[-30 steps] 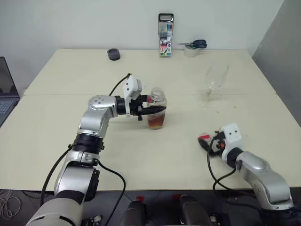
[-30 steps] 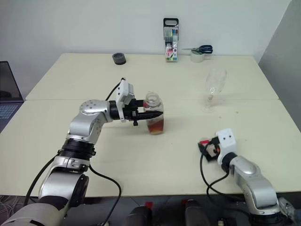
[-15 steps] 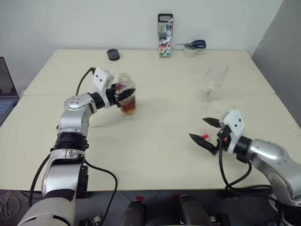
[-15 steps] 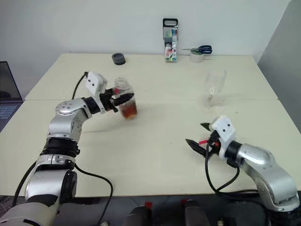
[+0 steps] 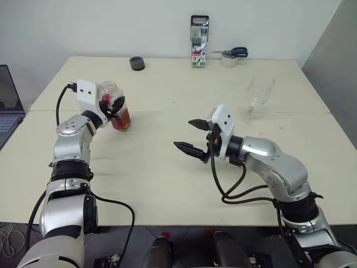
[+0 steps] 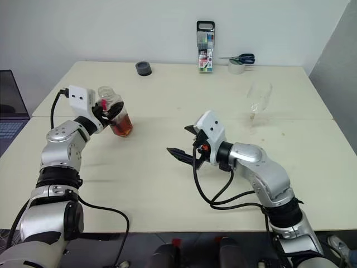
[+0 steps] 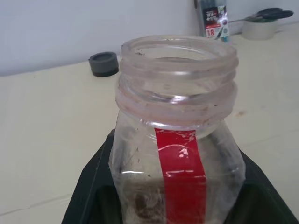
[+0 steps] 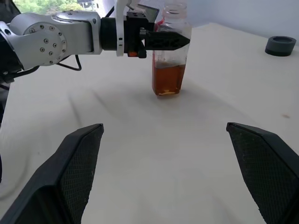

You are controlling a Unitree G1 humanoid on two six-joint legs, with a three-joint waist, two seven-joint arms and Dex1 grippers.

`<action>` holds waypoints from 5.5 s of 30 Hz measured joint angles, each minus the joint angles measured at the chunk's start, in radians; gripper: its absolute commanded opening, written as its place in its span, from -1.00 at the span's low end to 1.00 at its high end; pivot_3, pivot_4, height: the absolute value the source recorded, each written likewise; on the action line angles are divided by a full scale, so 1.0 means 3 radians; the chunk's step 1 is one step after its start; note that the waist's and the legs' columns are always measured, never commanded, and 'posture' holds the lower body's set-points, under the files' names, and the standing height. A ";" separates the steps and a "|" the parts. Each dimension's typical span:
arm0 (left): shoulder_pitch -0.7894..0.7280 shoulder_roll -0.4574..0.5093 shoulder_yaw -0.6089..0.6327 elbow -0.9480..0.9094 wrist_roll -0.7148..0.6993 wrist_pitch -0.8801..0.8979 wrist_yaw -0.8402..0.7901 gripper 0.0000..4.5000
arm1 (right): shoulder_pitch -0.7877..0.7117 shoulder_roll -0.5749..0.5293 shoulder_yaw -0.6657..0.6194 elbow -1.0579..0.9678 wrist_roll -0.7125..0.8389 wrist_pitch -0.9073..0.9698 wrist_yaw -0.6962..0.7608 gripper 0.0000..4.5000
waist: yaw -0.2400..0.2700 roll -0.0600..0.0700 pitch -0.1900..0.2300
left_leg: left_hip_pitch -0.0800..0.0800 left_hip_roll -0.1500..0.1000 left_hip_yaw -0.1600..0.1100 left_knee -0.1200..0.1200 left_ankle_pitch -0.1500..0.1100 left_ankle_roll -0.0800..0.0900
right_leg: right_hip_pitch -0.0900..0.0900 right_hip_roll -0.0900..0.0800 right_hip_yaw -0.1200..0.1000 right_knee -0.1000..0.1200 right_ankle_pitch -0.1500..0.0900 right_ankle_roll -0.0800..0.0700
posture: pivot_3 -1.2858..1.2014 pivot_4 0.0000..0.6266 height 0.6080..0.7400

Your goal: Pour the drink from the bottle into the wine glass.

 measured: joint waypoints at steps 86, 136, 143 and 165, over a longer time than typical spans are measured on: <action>0.1560 -0.0320 -0.0565 -0.2504 -0.0226 0.0237 -0.0363 0.96 | 0.0787 0.0607 -0.1295 0.0753 -0.0917 -0.0749 -0.1600 1.00 | 0.0053 -0.0001 -0.0003 | 0.0019 0.0008 0.0016 -0.0008 -0.0008 0.0013 | 0.0008 0.0008 0.0010 0.0001 0.0000 0.0000 | 0.03 -0.52 1.00; 0.1745 0.0020 -0.0078 -0.2733 -0.0374 0.0730 -0.0402 1.00 | -0.0409 0.1161 -0.0390 0.2453 -0.0927 -0.1746 -0.0368 -0.94 | -0.0072 0.0009 0.0002 | 0.0017 0.0005 0.0011 -0.0009 -0.0007 0.0013 | 0.0000 0.0003 0.0011 0.0012 0.0001 -0.0001 | 0.03 -0.52 1.00; 0.1964 0.0099 -0.0018 -0.2831 -0.0555 0.0850 -0.0567 1.00 | -0.0429 0.1202 -0.0250 0.2708 -0.1066 -0.1760 -0.0372 -0.94 | -0.0070 0.0009 0.0002 | 0.0017 0.0006 0.0012 -0.0011 -0.0007 0.0012 | 0.0000 0.0003 0.0011 0.0008 0.0001 -0.0002 | 0.03 -0.52 1.00; 0.1946 0.0213 -0.0080 -0.2962 -0.0702 0.0712 -0.0858 1.00 | -0.0533 0.1340 -0.0321 0.3214 -0.1145 -0.2160 -0.0354 0.77 | -0.0081 0.0010 0.0003 | 0.0017 0.0007 0.0013 -0.0012 -0.0008 0.0013 | 0.0000 0.0004 0.0011 0.0008 0.0001 -0.0002 | 0.03 -0.52 1.00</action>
